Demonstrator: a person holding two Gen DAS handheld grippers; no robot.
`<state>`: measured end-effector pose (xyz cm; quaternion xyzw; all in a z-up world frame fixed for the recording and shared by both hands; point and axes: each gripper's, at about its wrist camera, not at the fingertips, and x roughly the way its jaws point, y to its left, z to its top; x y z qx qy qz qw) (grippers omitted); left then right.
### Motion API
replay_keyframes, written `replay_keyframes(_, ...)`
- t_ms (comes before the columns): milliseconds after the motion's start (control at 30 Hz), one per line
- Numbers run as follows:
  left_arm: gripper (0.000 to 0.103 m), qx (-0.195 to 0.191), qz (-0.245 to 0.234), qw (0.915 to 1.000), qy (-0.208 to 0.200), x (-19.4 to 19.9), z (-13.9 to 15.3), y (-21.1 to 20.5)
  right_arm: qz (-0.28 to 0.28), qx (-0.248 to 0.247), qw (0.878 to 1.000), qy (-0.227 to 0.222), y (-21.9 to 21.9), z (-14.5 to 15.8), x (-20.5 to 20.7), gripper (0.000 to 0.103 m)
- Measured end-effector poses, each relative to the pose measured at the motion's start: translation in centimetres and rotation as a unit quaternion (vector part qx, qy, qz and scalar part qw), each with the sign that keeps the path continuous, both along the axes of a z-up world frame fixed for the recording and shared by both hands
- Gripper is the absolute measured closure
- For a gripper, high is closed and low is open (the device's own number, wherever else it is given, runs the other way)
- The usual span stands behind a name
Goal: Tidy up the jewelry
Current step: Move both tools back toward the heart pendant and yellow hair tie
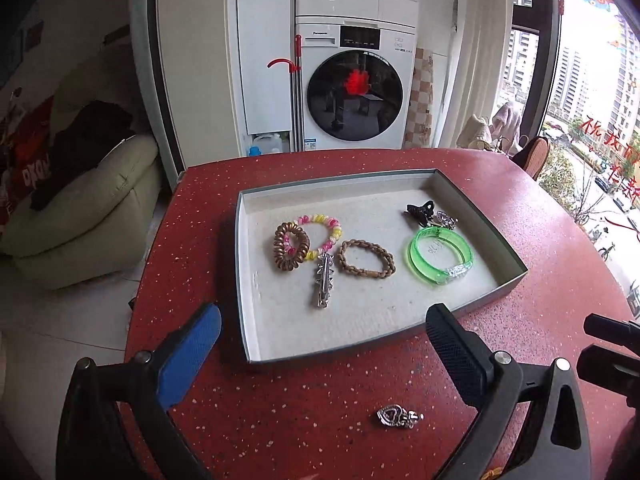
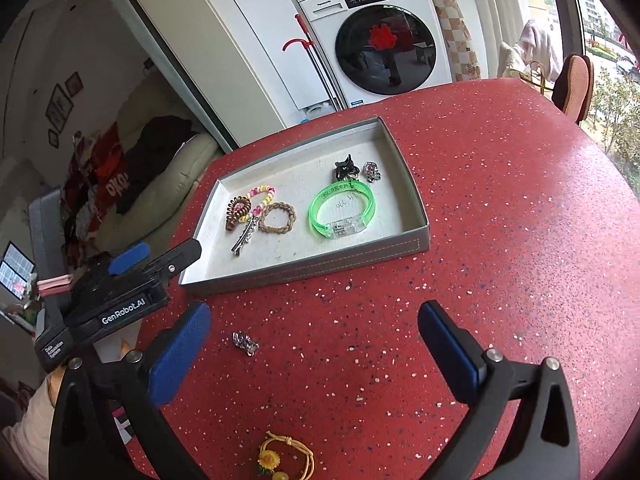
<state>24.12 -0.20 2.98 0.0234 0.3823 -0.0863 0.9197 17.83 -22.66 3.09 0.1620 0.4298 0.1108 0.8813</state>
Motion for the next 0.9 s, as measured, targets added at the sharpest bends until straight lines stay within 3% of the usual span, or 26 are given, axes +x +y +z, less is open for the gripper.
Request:
replay_keyframes(233,0.000,-0.020,-0.007,0.9987,0.046,-3.4,-2.8,0.9,0.009,-0.013,1.000,0.021,0.5,-1.2,-3.4,0.000)
replay_keyframes(500,0.000,-0.021,-0.024,0.9952,0.092,-5.7,-6.1,-0.1,0.035,-0.076,0.995,0.052,2.2,-4.0,-7.5,0.000)
replay_keyframes(800,0.000,-0.007,-0.031,0.9951,0.094,-5.1,-6.8,-1.1,0.069,-0.119,0.990,0.042,4.5,-4.7,-10.2,0.001)
replay_keyframes(900,0.000,-0.009,-0.039,0.9951,0.091,-4.8,-6.7,-1.4,0.093,-0.133,0.986,0.029,6.0,-4.5,-10.5,0.010)
